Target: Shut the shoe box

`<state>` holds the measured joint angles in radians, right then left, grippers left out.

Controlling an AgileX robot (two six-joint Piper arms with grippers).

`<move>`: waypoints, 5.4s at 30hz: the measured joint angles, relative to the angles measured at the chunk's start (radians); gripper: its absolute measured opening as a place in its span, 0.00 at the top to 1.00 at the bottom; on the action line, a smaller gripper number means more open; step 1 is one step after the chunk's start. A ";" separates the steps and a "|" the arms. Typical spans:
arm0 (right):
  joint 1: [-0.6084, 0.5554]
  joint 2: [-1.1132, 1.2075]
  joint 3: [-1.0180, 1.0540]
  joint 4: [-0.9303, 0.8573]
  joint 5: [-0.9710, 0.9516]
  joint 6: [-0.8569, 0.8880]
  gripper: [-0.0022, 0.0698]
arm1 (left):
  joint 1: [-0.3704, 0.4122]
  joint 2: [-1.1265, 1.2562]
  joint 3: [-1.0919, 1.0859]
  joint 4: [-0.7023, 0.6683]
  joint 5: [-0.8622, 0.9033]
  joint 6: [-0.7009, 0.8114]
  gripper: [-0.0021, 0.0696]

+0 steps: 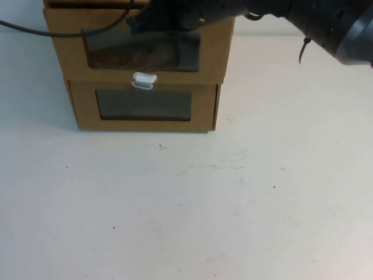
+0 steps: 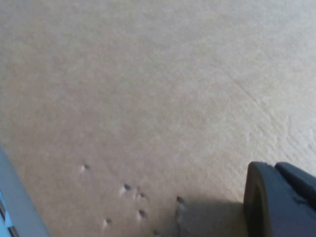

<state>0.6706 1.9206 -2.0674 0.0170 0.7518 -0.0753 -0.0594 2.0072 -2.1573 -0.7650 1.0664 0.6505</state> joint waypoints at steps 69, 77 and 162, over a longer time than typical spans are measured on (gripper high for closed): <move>-0.097 -0.140 -0.009 0.133 0.198 -0.056 0.99 | 0.000 -0.158 -0.101 0.071 0.091 0.022 0.98; -0.099 -0.397 0.205 -0.225 0.367 0.184 0.99 | 0.009 -0.398 0.145 0.181 -0.077 -0.001 0.98; -0.598 -1.929 2.094 -0.491 -0.639 0.710 0.99 | 0.011 -1.874 2.185 -0.606 -1.013 0.681 0.98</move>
<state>0.0730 -0.0083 0.0271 -0.4742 0.1131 0.6347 -0.0487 0.1335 0.0273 -1.3713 0.0536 1.3315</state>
